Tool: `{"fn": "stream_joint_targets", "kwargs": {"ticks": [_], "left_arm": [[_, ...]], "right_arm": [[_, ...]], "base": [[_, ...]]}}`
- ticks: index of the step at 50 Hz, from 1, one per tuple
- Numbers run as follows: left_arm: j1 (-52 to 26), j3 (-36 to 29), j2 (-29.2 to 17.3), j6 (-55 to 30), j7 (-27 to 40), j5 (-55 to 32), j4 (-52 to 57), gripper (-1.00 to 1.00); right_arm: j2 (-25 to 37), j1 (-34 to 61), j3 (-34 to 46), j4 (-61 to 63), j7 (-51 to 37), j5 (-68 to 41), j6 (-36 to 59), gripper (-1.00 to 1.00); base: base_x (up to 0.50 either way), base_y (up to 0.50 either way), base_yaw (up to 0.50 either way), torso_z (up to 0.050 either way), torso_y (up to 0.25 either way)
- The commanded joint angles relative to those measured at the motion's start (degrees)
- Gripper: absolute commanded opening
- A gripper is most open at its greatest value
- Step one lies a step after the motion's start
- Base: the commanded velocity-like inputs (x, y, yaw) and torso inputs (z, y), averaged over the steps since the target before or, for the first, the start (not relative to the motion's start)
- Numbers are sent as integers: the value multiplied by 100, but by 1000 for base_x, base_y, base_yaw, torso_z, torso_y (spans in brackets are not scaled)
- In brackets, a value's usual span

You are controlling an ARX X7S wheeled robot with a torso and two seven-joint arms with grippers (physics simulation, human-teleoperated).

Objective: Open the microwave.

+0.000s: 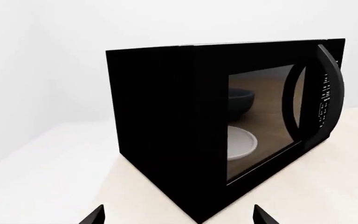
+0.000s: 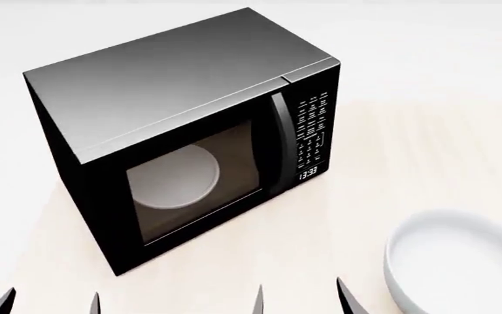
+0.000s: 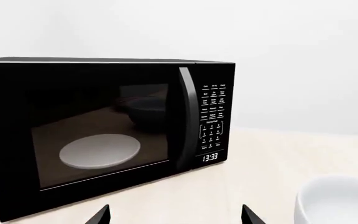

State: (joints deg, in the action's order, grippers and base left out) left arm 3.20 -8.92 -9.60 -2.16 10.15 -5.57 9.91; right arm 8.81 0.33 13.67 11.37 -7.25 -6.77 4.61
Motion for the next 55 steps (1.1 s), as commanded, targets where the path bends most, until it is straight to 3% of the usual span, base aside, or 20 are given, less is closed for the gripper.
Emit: {"fn": "stream_joint_targets", "kwargs": {"ticks": [1,31,55], "left_arm": [[-13,-28,-28,1,35,-71,-6,100],[-46,-162,-116,67,151,-67,-63,100],[-45,-223,-195,47,186,-194,10,100]], "right_arm": [[36,12,32,-13,-67,-37,0,100],[107,107,154,52,-150,-180,59,100],[67,1484,50,-207,-109,-624,1045,100]], "base": [[449,0,0,0,0],[0,0,0,4,-221],[0,0,0,0,-3]]}}
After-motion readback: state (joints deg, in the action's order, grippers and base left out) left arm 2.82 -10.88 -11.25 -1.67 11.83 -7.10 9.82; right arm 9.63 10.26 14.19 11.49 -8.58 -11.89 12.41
